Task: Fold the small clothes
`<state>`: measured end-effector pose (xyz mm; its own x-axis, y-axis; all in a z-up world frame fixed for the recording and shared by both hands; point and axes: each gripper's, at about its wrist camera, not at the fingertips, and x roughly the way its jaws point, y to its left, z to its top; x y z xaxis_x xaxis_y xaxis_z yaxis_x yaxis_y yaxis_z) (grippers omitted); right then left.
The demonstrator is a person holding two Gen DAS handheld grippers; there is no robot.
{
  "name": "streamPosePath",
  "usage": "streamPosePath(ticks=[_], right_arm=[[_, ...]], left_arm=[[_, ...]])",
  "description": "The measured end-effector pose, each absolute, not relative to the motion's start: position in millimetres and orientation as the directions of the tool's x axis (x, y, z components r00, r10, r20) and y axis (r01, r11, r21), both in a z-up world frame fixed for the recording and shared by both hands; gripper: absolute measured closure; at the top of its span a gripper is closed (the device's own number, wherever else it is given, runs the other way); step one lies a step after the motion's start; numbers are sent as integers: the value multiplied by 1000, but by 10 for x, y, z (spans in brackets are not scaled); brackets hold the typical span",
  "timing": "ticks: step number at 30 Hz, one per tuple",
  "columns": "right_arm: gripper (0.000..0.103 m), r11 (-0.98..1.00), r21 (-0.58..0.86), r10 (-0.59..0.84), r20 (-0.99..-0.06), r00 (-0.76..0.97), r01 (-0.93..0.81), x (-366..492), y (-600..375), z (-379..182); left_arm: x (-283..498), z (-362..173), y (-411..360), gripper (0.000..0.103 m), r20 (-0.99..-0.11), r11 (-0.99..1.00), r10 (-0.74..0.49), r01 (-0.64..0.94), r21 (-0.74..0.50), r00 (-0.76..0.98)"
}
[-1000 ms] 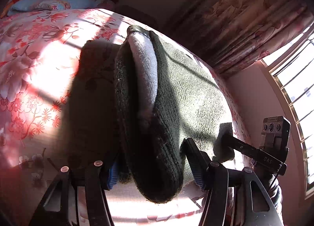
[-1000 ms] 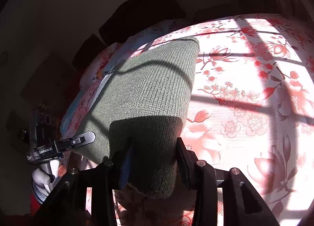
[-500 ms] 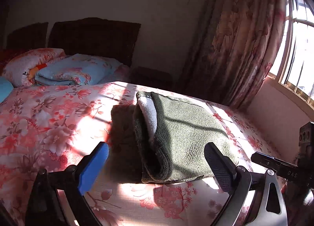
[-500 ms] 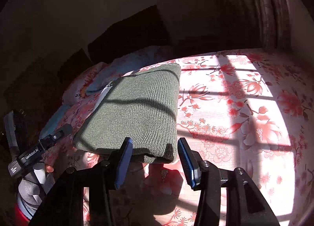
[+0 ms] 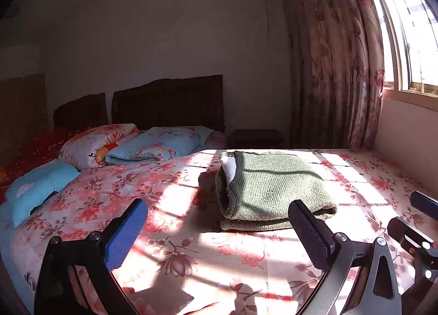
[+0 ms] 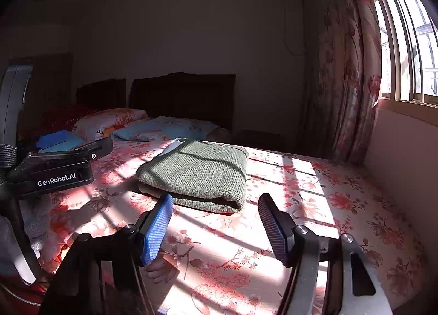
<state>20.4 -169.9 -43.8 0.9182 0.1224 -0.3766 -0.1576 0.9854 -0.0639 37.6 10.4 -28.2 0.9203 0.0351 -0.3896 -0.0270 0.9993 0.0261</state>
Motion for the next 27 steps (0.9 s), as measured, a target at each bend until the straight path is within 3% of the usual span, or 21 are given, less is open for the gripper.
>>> streamPosePath(ticks=[4, 7, 27], right_arm=[[37, 991, -51, 87, -453, 887, -123, 288, -1726, -511], [37, 993, -25, 85, -515, 853, -114, 361, -1727, -534], [37, 992, -60, 63, -524, 849, -111, 369, -1683, -608]], left_arm=[[380, -527, -89, 0, -472, 997, 7, 31, 74, 882], [350, -552, -185, 0, -470, 992, -8, 65, 104, 883], [327, -500, -99, 0, -452, 997, -24, 54, 53, 892]])
